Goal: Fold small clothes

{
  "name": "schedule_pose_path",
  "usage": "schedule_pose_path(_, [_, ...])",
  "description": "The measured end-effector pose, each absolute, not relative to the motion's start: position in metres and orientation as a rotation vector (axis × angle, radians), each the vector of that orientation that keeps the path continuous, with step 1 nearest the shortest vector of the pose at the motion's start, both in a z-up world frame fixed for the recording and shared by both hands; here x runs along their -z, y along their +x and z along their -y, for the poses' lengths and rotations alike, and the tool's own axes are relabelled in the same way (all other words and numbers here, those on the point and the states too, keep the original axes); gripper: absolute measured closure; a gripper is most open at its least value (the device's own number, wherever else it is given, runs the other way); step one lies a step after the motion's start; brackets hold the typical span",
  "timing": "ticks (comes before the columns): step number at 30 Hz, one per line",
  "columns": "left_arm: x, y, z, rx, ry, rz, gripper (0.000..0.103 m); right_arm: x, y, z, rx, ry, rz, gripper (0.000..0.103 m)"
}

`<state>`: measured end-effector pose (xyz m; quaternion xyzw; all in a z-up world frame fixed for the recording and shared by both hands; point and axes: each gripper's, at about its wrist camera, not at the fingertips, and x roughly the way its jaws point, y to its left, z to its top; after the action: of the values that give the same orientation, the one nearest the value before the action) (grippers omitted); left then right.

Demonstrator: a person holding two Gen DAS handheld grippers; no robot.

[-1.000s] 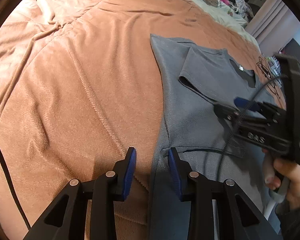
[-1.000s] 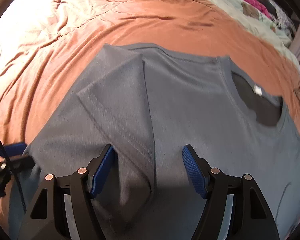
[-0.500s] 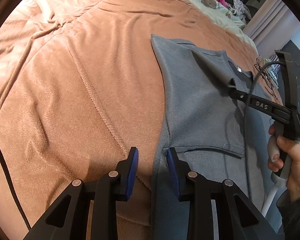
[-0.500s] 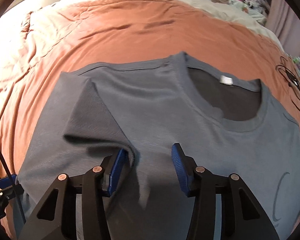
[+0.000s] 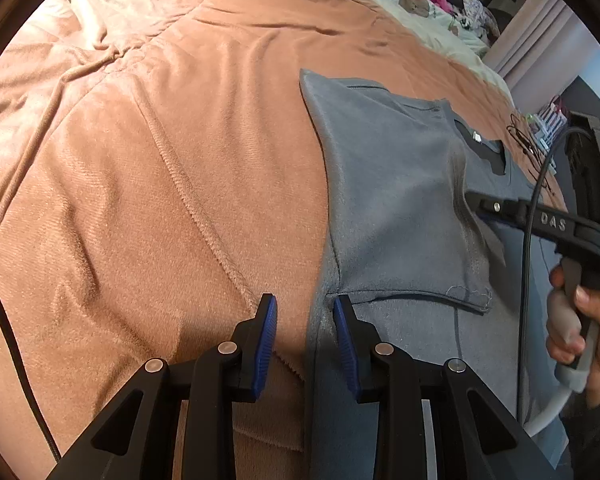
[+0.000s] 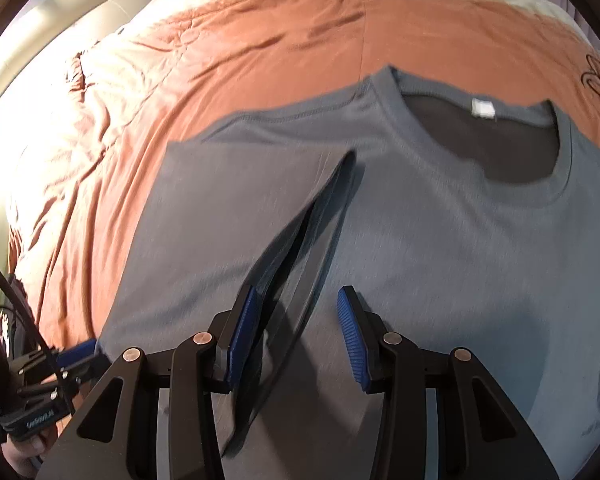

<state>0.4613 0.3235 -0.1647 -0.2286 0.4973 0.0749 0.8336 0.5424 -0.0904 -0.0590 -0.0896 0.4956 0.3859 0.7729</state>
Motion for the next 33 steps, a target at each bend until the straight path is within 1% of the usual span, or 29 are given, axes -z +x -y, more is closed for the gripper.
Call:
schedule_pose_path(3, [0.163, 0.462, -0.323, -0.163, -0.482, -1.056, 0.072, 0.062, 0.541, 0.1, -0.835, -0.17, -1.105, 0.063])
schedule_pose_path(9, [0.163, 0.462, -0.321, -0.169, -0.486, -1.053, 0.073, 0.057, 0.54, 0.138, -0.893, -0.006, -1.182, 0.063])
schedule_pose_path(14, [0.164, 0.462, -0.319, -0.173, -0.48, -1.053, 0.073, 0.068, 0.55, 0.14, -0.926, 0.081, -1.226, 0.063])
schedule_pose_path(18, [0.165, 0.462, -0.32, -0.181, -0.473, -1.051, 0.078, 0.075, 0.561, 0.133, -0.907, 0.112, -1.222, 0.063])
schedule_pose_path(19, [0.165, 0.462, -0.32, -0.183, -0.476, -1.049, 0.079, 0.074, 0.565, 0.131, -0.901, 0.125, -1.216, 0.07])
schedule_pose_path(20, [0.165, 0.462, -0.321, -0.184, -0.478, -1.047, 0.079, 0.075, 0.566, 0.129, -0.888, 0.116, -1.206, 0.092])
schedule_pose_path(21, [0.165, 0.461, -0.321, -0.187, -0.478, -1.046, 0.081, 0.076, 0.565, 0.128, -0.874, 0.096, -1.203, 0.099])
schedule_pose_path(23, [0.164, 0.459, -0.322, -0.189, -0.484, -1.044, 0.084, 0.078, 0.565, 0.131, -0.851, 0.093, -1.213, 0.103])
schedule_pose_path(25, [0.164, 0.458, -0.322, -0.193, -0.49, -1.044, 0.086, 0.077, 0.56, 0.136, -0.852, 0.103, -1.211, 0.103])
schedule_pose_path(33, [0.151, 0.453, -0.317, -0.219, -0.483, -1.058, 0.087, 0.069, 0.546, 0.149, -0.859, 0.09, -1.226, 0.102])
